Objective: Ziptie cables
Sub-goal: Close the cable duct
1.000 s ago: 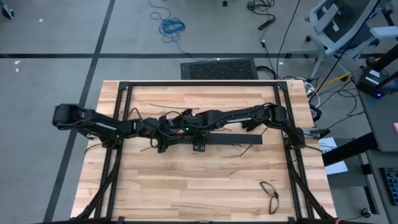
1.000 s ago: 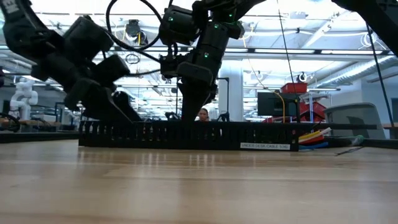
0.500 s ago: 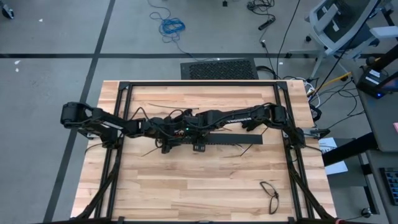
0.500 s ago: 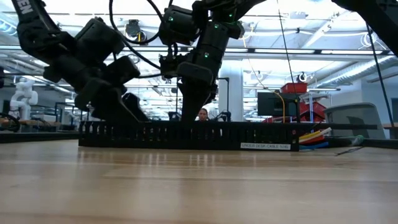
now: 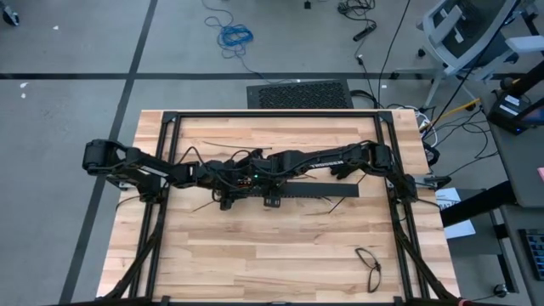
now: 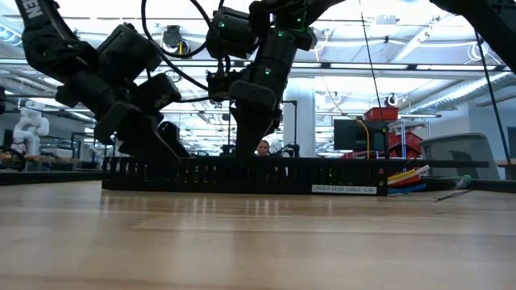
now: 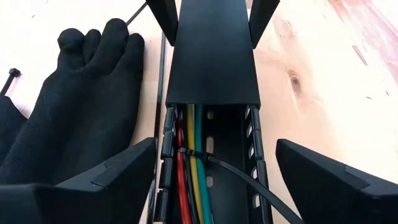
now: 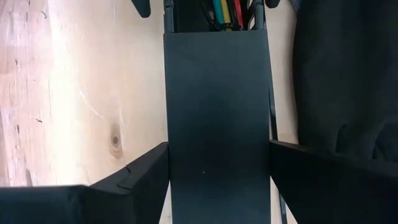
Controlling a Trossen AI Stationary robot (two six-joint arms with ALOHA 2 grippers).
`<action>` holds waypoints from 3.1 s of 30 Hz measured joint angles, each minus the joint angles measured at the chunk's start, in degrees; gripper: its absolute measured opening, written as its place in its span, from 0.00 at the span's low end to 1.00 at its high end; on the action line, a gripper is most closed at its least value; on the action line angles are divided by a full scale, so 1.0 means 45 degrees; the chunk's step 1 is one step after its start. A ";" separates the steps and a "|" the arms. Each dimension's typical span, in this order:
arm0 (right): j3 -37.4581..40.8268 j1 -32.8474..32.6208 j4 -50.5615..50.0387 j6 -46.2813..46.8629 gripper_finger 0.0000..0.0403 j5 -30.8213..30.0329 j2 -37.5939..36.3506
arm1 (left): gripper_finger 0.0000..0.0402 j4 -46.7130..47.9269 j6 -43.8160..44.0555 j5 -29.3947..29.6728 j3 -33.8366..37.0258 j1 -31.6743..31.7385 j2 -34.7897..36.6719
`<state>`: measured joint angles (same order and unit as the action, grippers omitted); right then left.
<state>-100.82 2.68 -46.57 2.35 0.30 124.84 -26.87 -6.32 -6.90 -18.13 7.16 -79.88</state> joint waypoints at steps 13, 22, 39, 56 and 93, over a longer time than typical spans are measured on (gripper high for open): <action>0.0000 -0.0029 0.0000 -0.0290 0.62 0.0272 0.0000 | 0.75 -0.0915 0.0676 -0.0047 -0.0010 0.0000 -0.0834; 0.0000 -0.0029 0.0026 -0.0303 0.62 0.0257 0.0000 | 0.72 -0.1107 0.1003 -0.0038 -0.0010 0.0059 -0.1040; -0.0005 -0.0015 0.0005 -0.0340 0.62 0.0282 -0.0024 | 0.72 0.0088 0.0973 -0.0416 0.0350 0.0493 0.0386; -0.0005 0.0005 -0.0015 -0.0340 0.62 0.0277 -0.0019 | 0.72 -0.0695 0.0571 -0.0349 0.0364 0.0491 0.0277; 0.0000 0.0296 0.0083 -0.0491 0.62 0.0340 -0.0005 | 0.66 -0.1273 0.0654 -0.1043 0.0359 0.0500 -0.0353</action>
<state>-100.82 4.01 -46.19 0.14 1.83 124.81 -32.60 -3.38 -11.59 -16.51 9.41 -81.46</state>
